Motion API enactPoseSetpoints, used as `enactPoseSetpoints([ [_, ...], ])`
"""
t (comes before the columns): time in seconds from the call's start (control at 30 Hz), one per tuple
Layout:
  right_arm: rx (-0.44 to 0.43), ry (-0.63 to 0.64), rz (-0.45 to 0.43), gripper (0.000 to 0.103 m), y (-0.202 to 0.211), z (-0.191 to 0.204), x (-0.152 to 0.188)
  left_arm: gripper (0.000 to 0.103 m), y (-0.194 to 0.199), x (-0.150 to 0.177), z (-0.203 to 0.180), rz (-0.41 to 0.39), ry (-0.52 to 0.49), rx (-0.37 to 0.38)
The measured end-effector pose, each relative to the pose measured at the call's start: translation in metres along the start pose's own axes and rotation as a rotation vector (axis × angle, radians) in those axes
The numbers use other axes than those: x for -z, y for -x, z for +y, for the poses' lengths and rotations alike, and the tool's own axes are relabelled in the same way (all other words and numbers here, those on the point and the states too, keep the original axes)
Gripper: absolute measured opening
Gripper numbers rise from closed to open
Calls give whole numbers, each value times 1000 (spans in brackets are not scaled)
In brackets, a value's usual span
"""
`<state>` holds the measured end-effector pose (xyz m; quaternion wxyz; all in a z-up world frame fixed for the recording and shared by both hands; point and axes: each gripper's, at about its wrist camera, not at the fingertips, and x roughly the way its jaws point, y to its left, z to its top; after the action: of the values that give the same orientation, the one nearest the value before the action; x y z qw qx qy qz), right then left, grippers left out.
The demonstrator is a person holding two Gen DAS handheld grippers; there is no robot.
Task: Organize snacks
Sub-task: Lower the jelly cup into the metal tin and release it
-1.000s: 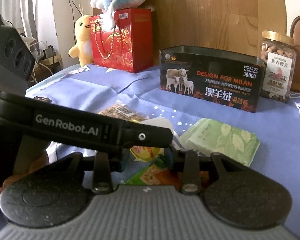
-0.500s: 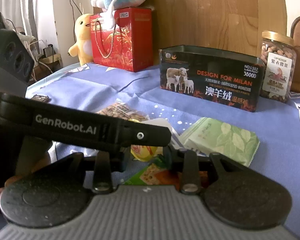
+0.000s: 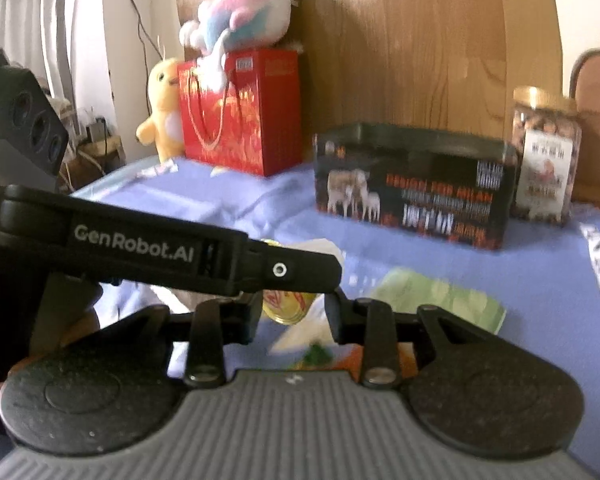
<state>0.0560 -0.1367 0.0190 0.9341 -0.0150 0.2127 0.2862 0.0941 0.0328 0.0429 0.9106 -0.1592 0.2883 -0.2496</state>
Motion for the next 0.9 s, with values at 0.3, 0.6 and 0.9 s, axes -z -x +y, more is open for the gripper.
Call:
enactPoseSetpoints([
  [0.3, 21, -24, -72, 37, -43, -48, -75, 46, -48, -92, -11, -62, -59, -80],
  [0.6, 114, -115, -27, 38, -91, -97, -88, 48, -124, -119, -7, -25, -109, -180],
  [0.9, 162, -236, -51, 38, -71, -111, -76, 57, -127, -114, -8, -43, -130, -300],
])
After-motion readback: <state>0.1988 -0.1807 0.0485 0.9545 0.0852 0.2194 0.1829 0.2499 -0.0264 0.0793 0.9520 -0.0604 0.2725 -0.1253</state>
